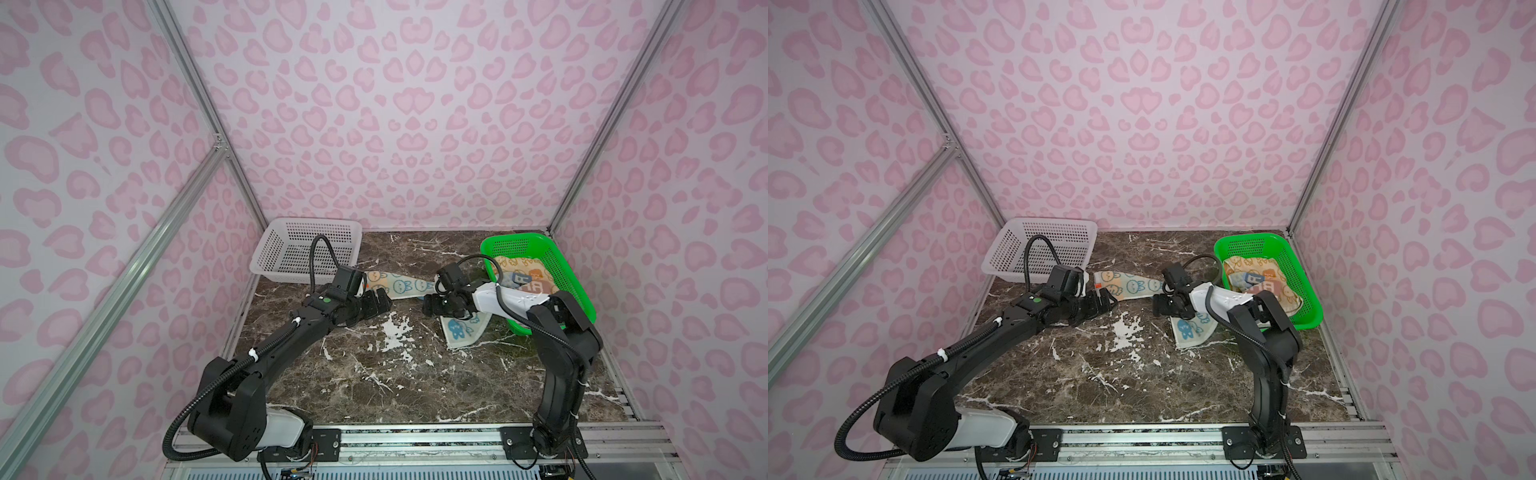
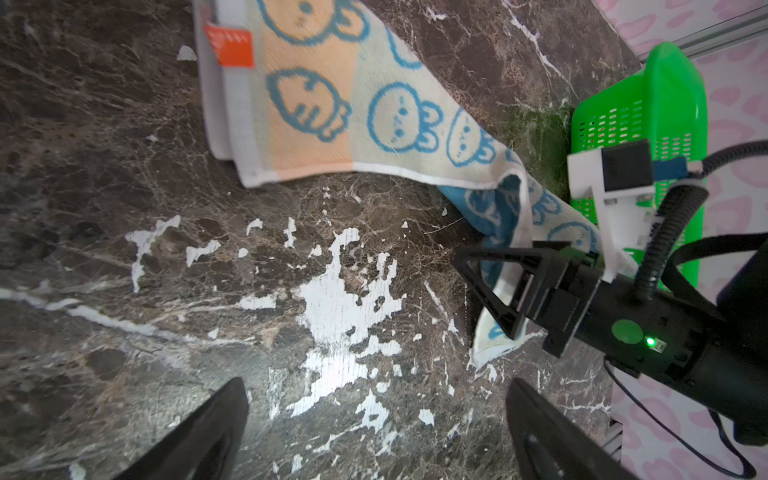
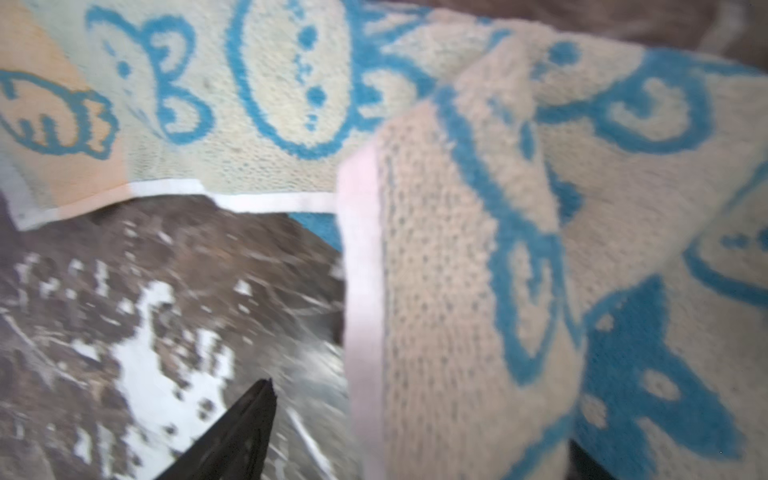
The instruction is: Fold and stack the towels
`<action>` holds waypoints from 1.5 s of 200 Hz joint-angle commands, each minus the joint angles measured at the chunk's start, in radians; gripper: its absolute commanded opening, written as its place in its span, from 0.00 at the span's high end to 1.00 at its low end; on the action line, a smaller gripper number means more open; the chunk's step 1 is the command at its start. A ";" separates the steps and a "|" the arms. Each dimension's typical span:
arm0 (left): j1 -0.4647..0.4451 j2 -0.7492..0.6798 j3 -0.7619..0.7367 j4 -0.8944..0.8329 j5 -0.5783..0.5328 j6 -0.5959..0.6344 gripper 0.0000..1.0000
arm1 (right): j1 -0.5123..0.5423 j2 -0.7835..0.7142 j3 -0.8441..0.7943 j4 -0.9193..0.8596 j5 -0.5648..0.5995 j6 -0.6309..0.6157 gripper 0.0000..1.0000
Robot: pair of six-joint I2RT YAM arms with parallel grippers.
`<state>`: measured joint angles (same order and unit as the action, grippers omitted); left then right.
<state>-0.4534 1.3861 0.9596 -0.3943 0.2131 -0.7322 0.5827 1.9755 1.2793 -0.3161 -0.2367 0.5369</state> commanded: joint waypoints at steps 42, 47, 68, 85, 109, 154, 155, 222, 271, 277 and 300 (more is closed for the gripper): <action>0.010 -0.067 -0.024 -0.044 -0.043 0.016 0.02 | 0.069 0.144 0.382 -0.172 -0.113 0.116 0.14; 0.010 -0.067 -0.025 -0.049 -0.042 0.023 0.02 | 0.062 0.119 0.368 -0.173 -0.108 0.104 0.14; 0.006 -0.054 -0.037 -0.046 -0.028 0.034 0.02 | 0.019 -0.006 0.267 -0.206 -0.041 0.045 0.13; -0.004 -0.029 -0.044 -0.037 -0.030 0.034 0.02 | -0.028 -0.109 0.107 -0.197 -0.008 0.024 0.13; -0.012 0.018 -0.051 -0.015 -0.014 0.027 0.02 | -0.036 -0.217 -0.080 -0.209 0.079 -0.025 0.15; -0.025 0.093 -0.026 -0.006 0.006 0.025 0.02 | 0.000 -0.250 -0.243 -0.189 0.141 -0.049 0.26; -0.025 0.093 -0.026 -0.006 0.006 0.025 0.02 | 0.003 -0.248 -0.242 -0.189 0.147 -0.051 0.26; -0.025 0.100 -0.044 -0.009 0.000 0.027 0.02 | 0.116 -0.147 -0.211 -0.229 0.277 -0.046 0.46; -0.025 0.174 -0.026 -0.030 -0.005 0.043 0.06 | 0.123 -0.151 -0.240 -0.212 0.278 -0.035 0.88; -0.025 0.188 -0.021 -0.032 -0.003 0.046 0.09 | 0.123 -0.155 -0.237 -0.214 0.276 -0.037 0.90; -0.027 0.232 -0.010 -0.040 -0.011 0.056 0.16 | 0.121 -0.168 -0.218 -0.224 0.269 -0.043 0.94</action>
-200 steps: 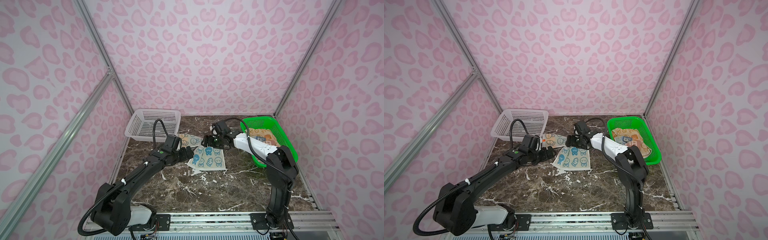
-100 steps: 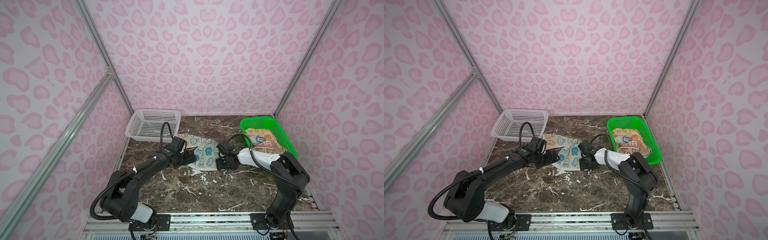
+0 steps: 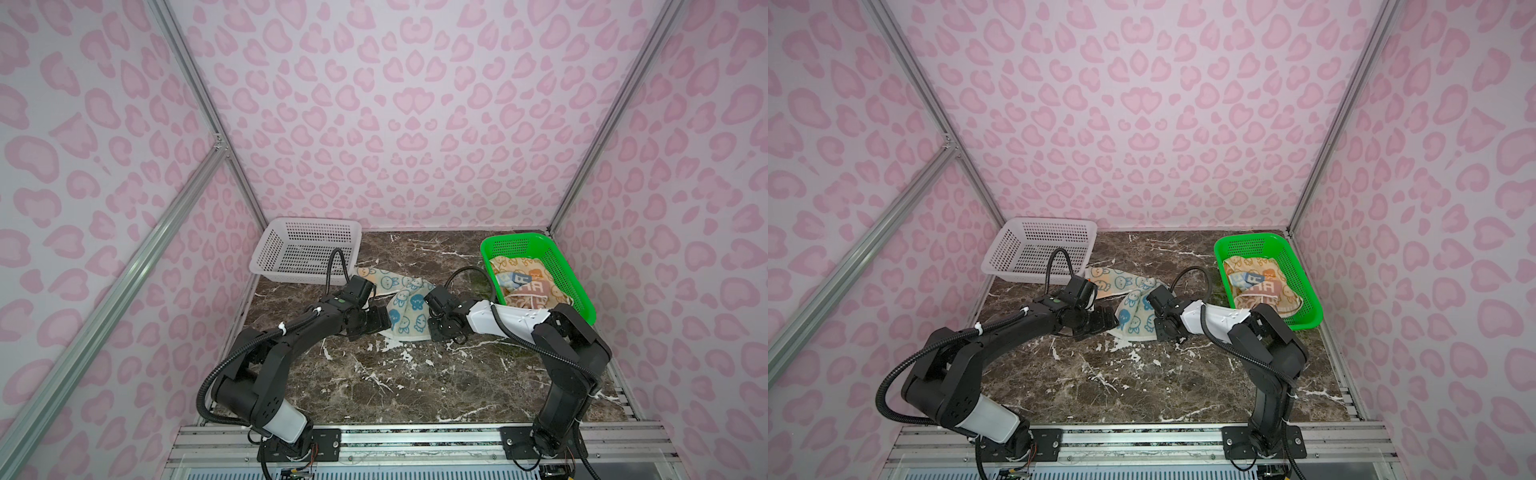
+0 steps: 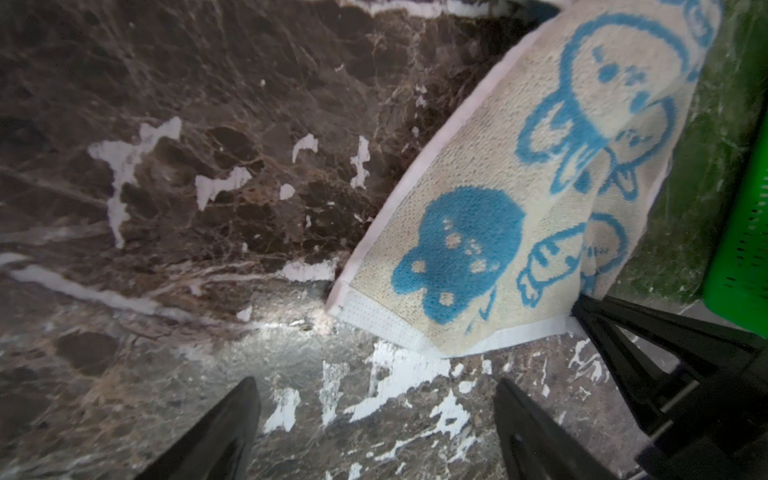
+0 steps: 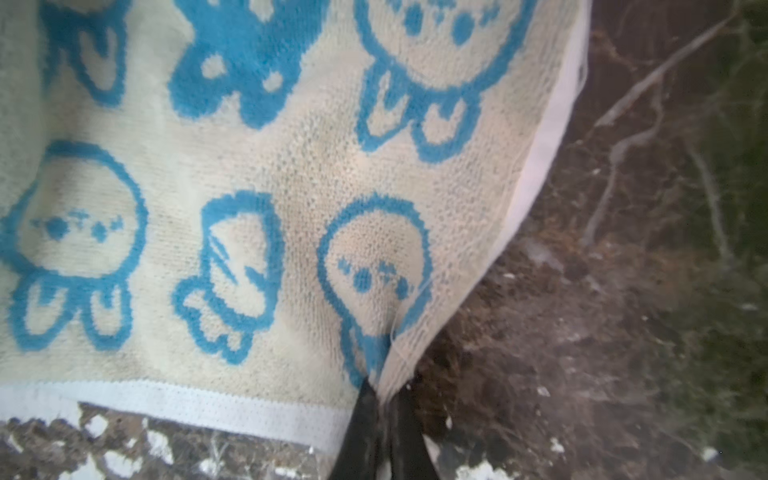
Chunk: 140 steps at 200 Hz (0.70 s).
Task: Fold and stack the towels
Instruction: 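Grasp the towel corner nearest the left gripper while the right gripper holds its other corner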
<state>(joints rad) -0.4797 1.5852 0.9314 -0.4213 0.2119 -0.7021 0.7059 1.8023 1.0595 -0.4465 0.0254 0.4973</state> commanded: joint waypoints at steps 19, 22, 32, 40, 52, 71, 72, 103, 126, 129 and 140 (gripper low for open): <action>-0.008 0.073 0.038 -0.022 0.002 0.041 0.24 | -0.007 0.005 0.012 -0.093 -0.008 -0.010 0.94; -0.011 0.081 0.043 -0.028 -0.001 0.044 0.25 | -0.008 0.005 0.013 -0.093 -0.011 -0.012 0.94; -0.019 0.105 0.058 -0.043 -0.022 0.054 0.27 | -0.012 0.006 0.016 -0.092 -0.019 -0.013 0.94; -0.023 0.121 0.068 -0.054 -0.035 0.060 0.29 | -0.014 0.005 0.014 -0.088 -0.026 -0.015 0.94; -0.025 0.146 0.081 -0.063 -0.048 0.069 0.31 | -0.016 0.000 0.010 -0.083 -0.035 -0.016 0.94; -0.033 0.179 0.099 -0.083 -0.074 0.087 0.39 | -0.018 -0.005 0.001 -0.072 -0.051 -0.016 0.94; -0.033 0.181 0.100 -0.084 -0.077 0.088 0.39 | -0.019 -0.005 0.001 -0.072 -0.053 -0.016 0.94; -0.046 0.229 0.119 -0.122 -0.120 0.110 0.42 | -0.026 -0.006 -0.009 -0.063 -0.065 -0.016 0.94; -0.065 0.258 0.124 -0.132 -0.130 0.121 0.54 | -0.029 -0.006 -0.006 -0.058 -0.073 -0.019 0.94; -0.069 0.260 0.125 -0.134 -0.130 0.122 0.55 | -0.029 -0.006 -0.004 -0.059 -0.074 -0.017 0.94; -0.085 0.275 0.131 -0.149 -0.144 0.129 0.56 | -0.031 -0.005 -0.001 -0.060 -0.077 -0.020 0.94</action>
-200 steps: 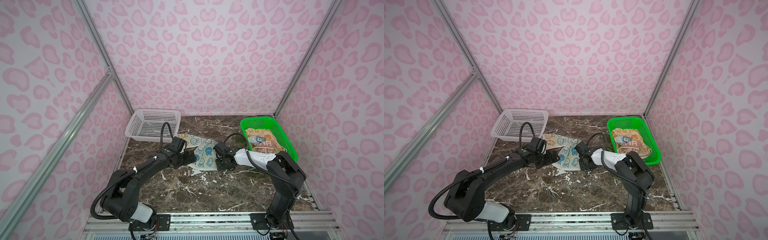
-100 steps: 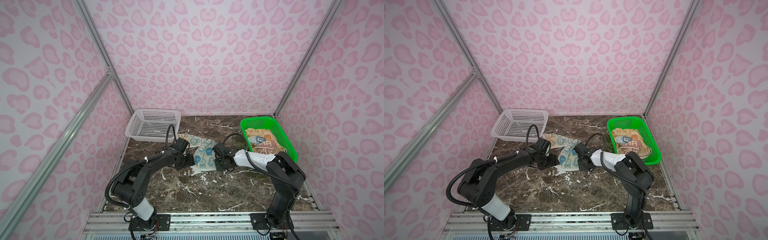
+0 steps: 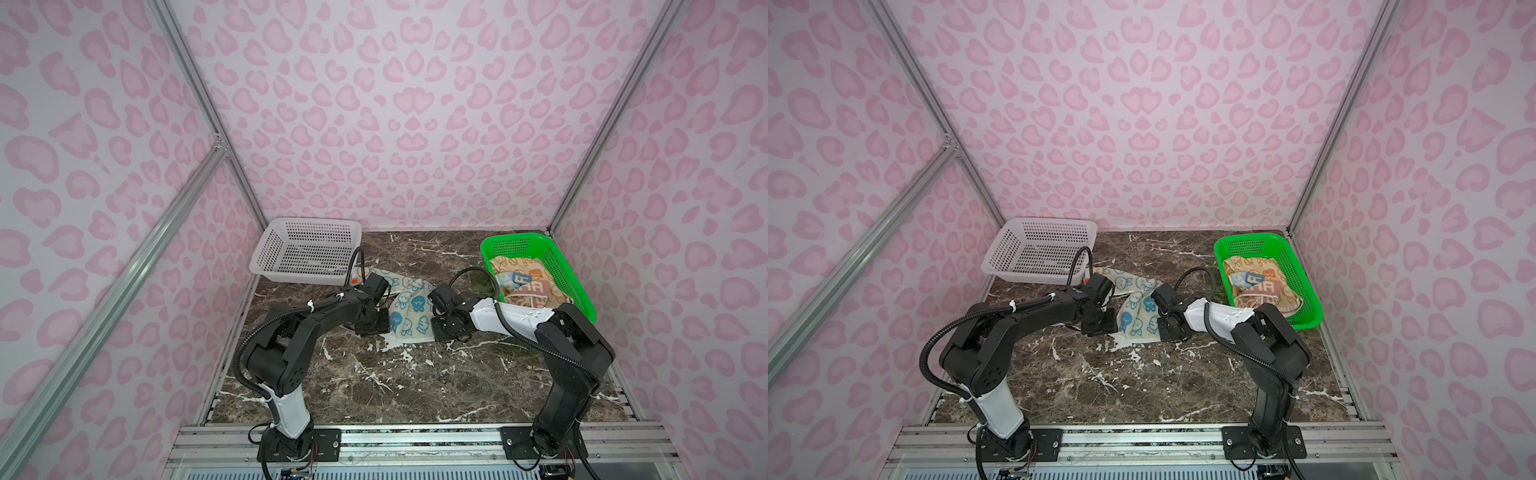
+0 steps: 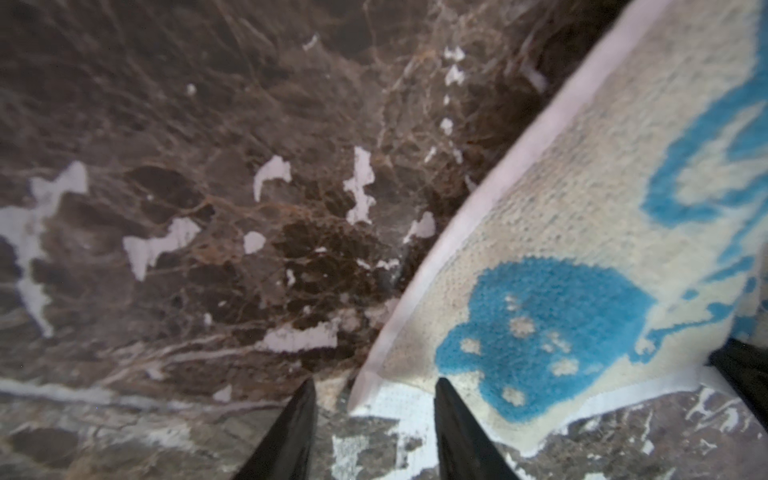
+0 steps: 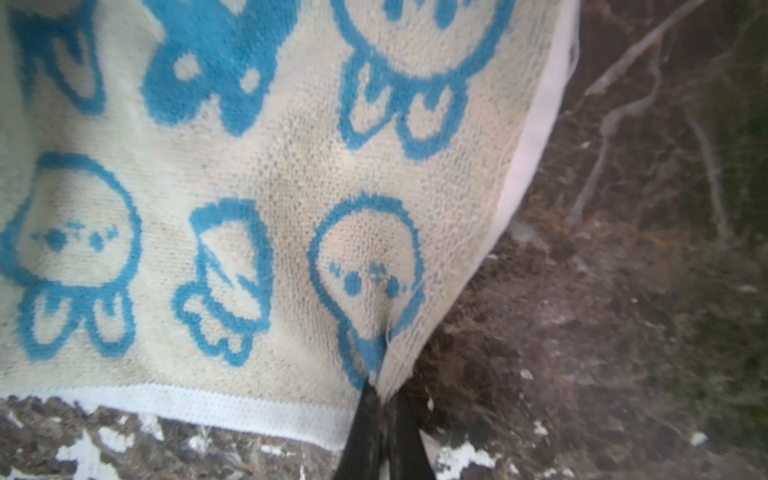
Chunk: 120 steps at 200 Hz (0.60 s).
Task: Fold and stack the towels
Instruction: 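Grasp the towel corner nearest the left gripper while the right gripper holds its other corner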
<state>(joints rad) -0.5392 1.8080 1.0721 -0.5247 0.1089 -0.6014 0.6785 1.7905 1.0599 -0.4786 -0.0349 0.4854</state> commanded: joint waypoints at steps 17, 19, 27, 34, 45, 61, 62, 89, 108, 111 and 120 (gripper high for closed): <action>-0.042 0.080 0.003 -0.073 -0.066 0.043 0.63 | -0.008 0.009 0.006 -0.026 -0.022 -0.010 0.94; -0.042 0.086 0.006 -0.078 -0.069 0.045 0.65 | -0.008 0.009 0.006 -0.026 -0.023 -0.009 0.94; -0.044 0.106 0.013 -0.095 -0.080 0.051 0.69 | -0.011 0.010 0.010 -0.026 -0.027 -0.010 0.94; -0.044 0.122 0.019 -0.109 -0.089 0.055 0.70 | -0.011 0.009 0.013 -0.026 -0.031 -0.011 0.94; -0.046 0.141 0.024 -0.114 -0.097 0.059 0.74 | -0.012 0.007 0.017 -0.025 -0.037 -0.013 0.94; -0.052 0.145 0.023 -0.106 -0.103 0.056 0.75 | -0.011 0.006 0.020 -0.023 -0.043 -0.015 0.94; -0.053 0.145 0.023 -0.107 -0.104 0.056 0.75 | -0.011 0.006 0.020 -0.023 -0.043 -0.016 0.94; -0.070 0.145 0.044 -0.097 -0.098 0.049 0.73 | -0.011 0.006 0.024 -0.023 -0.049 -0.020 0.94; -0.080 0.152 0.062 -0.095 -0.095 0.043 0.74 | -0.011 0.006 0.026 -0.020 -0.057 -0.019 0.95; -0.082 0.153 0.064 -0.092 -0.093 0.042 0.74 | -0.011 0.006 0.026 -0.019 -0.058 -0.019 0.95; -0.084 0.155 0.067 -0.083 -0.084 0.036 0.74 | -0.010 0.004 0.025 -0.017 -0.062 -0.018 0.95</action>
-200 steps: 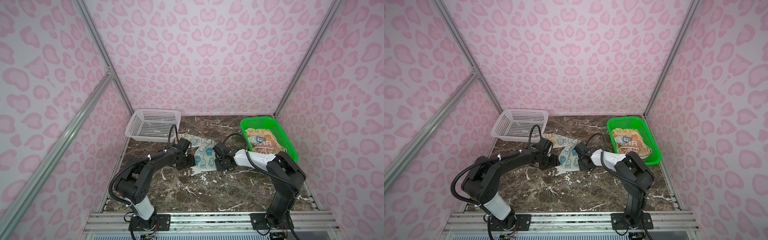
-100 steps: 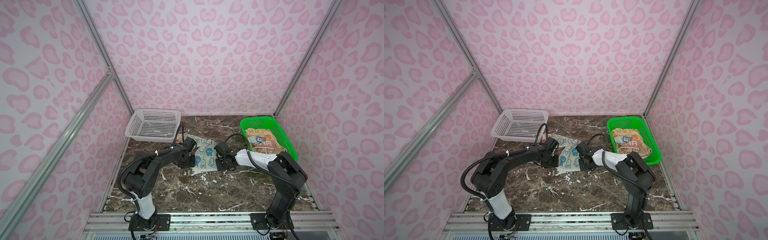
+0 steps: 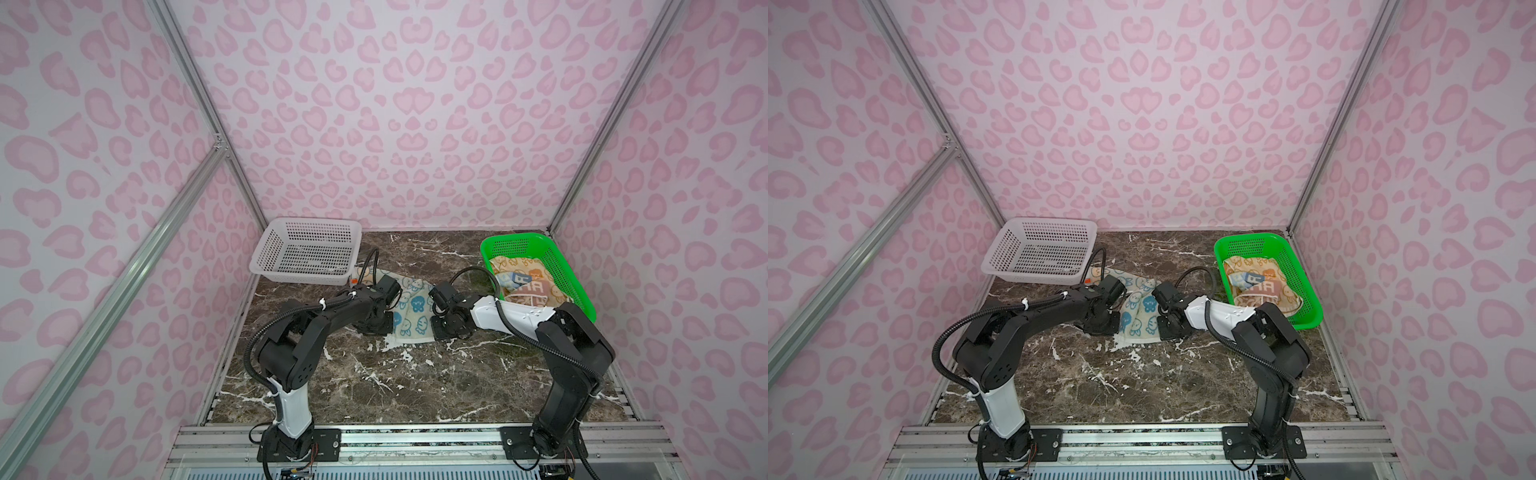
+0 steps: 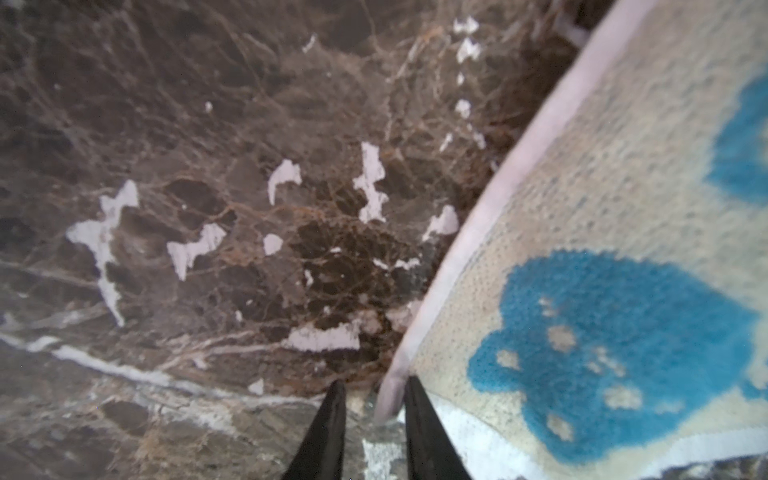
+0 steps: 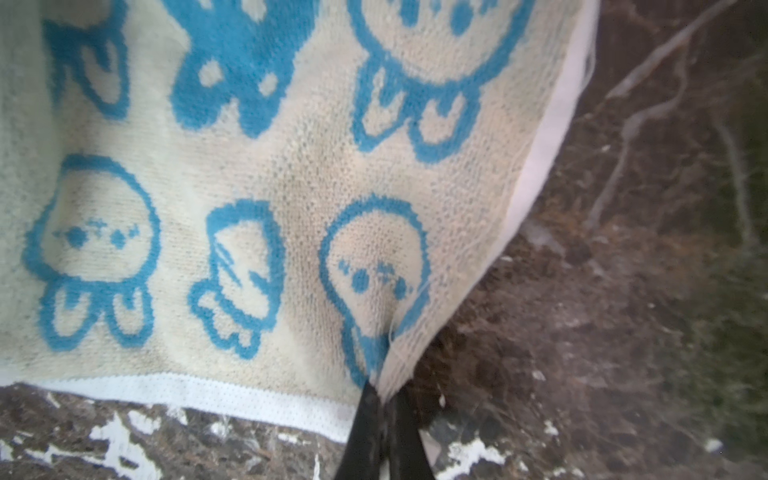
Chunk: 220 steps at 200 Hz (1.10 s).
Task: Fold and stack the towels
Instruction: 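Grasp the towel corner nearest the left gripper while the right gripper holds its other corner, then lift the bunny towel up by two corners with both grippers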
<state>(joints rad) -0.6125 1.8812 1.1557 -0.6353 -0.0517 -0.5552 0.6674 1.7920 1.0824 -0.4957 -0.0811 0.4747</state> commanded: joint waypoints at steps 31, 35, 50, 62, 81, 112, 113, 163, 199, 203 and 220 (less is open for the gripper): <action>-0.016 0.087 -0.016 0.055 0.096 -0.025 0.79 | -0.001 -0.002 0.005 0.003 -0.026 -0.011 0.95; -0.016 0.087 -0.017 0.057 0.096 -0.027 0.81 | 0.000 -0.002 0.005 0.005 -0.027 -0.012 0.96; -0.019 0.089 -0.019 0.066 0.098 -0.032 0.83 | -0.001 -0.003 0.002 0.008 -0.031 -0.012 0.96; -0.021 0.090 -0.018 0.073 0.103 -0.035 0.85 | 0.000 -0.003 -0.001 0.015 -0.038 -0.012 0.97; -0.026 0.086 -0.014 0.081 0.100 -0.042 0.92 | 0.001 -0.005 0.000 0.019 -0.045 -0.010 0.98; -0.026 0.048 -0.016 0.098 0.100 -0.054 0.96 | -0.007 -0.031 0.011 0.013 -0.052 -0.011 0.99; -0.025 0.046 -0.016 0.098 0.099 -0.054 0.96 | -0.007 -0.033 0.013 0.012 -0.052 -0.011 0.99; 0.024 -0.152 0.052 0.067 0.118 -0.076 0.96 | -0.048 -0.123 0.118 -0.080 -0.058 -0.052 1.00; 0.121 -0.255 0.238 0.028 0.159 -0.091 0.96 | -0.112 -0.158 0.296 -0.157 -0.060 -0.088 1.00; 0.131 -0.257 0.265 0.021 0.163 -0.091 0.96 | -0.120 -0.160 0.322 -0.165 -0.063 -0.095 1.00; 0.161 -0.248 0.391 -0.018 0.171 -0.084 0.97 | -0.150 -0.161 0.454 -0.198 -0.061 -0.119 1.00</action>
<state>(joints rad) -0.4854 1.6413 1.4197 -0.6052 0.0872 -0.6350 0.5488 1.6363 1.4071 -0.6296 -0.1387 0.4049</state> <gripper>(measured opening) 0.060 0.052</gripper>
